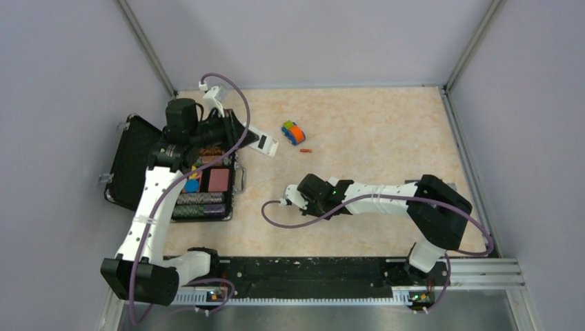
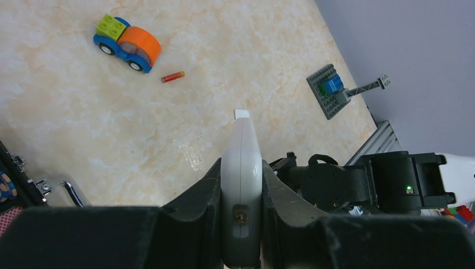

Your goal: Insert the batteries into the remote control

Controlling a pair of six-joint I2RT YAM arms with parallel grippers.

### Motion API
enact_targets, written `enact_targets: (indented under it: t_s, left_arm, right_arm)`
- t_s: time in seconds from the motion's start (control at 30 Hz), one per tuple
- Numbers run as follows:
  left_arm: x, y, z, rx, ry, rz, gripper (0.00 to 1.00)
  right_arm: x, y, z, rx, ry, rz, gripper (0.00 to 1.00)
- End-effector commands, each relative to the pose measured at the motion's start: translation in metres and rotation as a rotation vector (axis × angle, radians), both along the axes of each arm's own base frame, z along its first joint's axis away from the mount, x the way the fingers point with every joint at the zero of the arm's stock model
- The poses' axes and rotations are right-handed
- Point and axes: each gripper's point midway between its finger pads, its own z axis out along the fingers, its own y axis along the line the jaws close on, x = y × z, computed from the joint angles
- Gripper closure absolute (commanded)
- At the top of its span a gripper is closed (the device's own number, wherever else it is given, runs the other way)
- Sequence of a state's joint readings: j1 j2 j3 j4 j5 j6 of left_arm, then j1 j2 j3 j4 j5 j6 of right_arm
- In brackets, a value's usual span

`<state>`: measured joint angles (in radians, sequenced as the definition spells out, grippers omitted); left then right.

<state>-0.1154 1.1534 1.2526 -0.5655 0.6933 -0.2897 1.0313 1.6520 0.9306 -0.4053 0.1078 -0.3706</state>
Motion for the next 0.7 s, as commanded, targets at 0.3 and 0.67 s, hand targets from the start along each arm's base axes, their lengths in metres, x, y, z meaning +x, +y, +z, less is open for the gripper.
enact_targets:
  t_s: [0.3,0.67]
  left_arm:
    - [0.016,0.005,0.017,-0.044,-0.036,0.052,1.00]
    - [0.027,0.031,0.003,-0.069,0.090,0.328,1.00]
  right_arm:
    - [0.023,0.026,0.067,0.213,-0.054,-0.203,0.49]
    - [0.063,-0.023,0.112,0.549,0.155,-1.319,0.65]
